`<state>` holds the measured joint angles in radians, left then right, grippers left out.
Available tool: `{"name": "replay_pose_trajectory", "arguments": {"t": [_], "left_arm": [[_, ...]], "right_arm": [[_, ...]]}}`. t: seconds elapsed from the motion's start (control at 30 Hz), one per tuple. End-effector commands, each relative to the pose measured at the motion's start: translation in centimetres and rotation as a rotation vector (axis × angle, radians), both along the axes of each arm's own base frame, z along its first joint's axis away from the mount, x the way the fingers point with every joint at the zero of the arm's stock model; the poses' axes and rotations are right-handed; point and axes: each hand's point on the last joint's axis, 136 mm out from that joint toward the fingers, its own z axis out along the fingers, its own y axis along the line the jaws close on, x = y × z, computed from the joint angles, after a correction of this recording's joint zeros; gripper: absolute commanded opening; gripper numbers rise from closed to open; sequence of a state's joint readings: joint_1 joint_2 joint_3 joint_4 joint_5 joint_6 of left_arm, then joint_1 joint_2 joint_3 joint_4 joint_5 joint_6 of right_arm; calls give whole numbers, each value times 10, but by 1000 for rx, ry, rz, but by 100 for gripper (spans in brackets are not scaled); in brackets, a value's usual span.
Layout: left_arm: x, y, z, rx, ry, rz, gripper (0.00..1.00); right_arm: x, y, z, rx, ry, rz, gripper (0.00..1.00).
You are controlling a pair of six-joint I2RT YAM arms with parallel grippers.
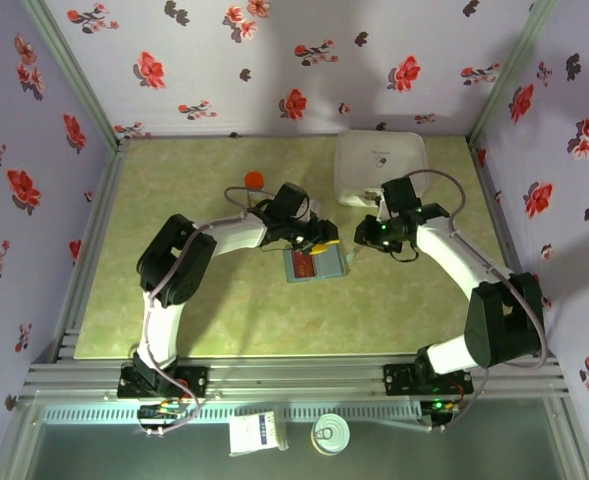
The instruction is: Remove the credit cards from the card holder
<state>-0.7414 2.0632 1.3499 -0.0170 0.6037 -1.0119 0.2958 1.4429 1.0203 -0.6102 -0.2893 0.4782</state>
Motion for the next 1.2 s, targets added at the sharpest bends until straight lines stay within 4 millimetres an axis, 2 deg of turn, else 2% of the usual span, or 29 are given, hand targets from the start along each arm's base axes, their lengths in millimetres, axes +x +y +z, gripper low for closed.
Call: {"name": "replay_pose_trajectory", "arguments": {"t": [0.0, 0.2, 0.27, 0.33, 0.5, 0.63, 0.83, 1.0, 1.17], "left_arm": [[-7, -2, -16, 37, 37, -29, 51], [-13, 3, -32, 82, 64, -27, 51], [-14, 3, -31, 81, 66, -26, 51], [-14, 4, -26, 72, 58, -25, 51], [-10, 12, 2, 59, -7, -15, 51], [-7, 36, 15, 89, -50, 19, 51], [-3, 84, 19, 161, -85, 83, 50], [-4, 122, 9, 218, -81, 125, 45], [-10, 148, -6, 262, -58, 138, 39]], "right_arm": [[-4, -3, -10, -22, 45, 19, 34], [-4, 13, -27, 55, 85, 52, 40], [-3, 17, -35, 71, 105, 58, 41], [-1, 19, -45, 74, 123, 63, 41], [2, 26, -64, 96, 164, 74, 41], [3, 34, -77, 120, 185, 92, 36], [3, 41, -92, 124, 213, 104, 26], [-2, 51, -95, 123, 224, 117, 19], [-7, 66, -92, 133, 222, 135, 17]]}}
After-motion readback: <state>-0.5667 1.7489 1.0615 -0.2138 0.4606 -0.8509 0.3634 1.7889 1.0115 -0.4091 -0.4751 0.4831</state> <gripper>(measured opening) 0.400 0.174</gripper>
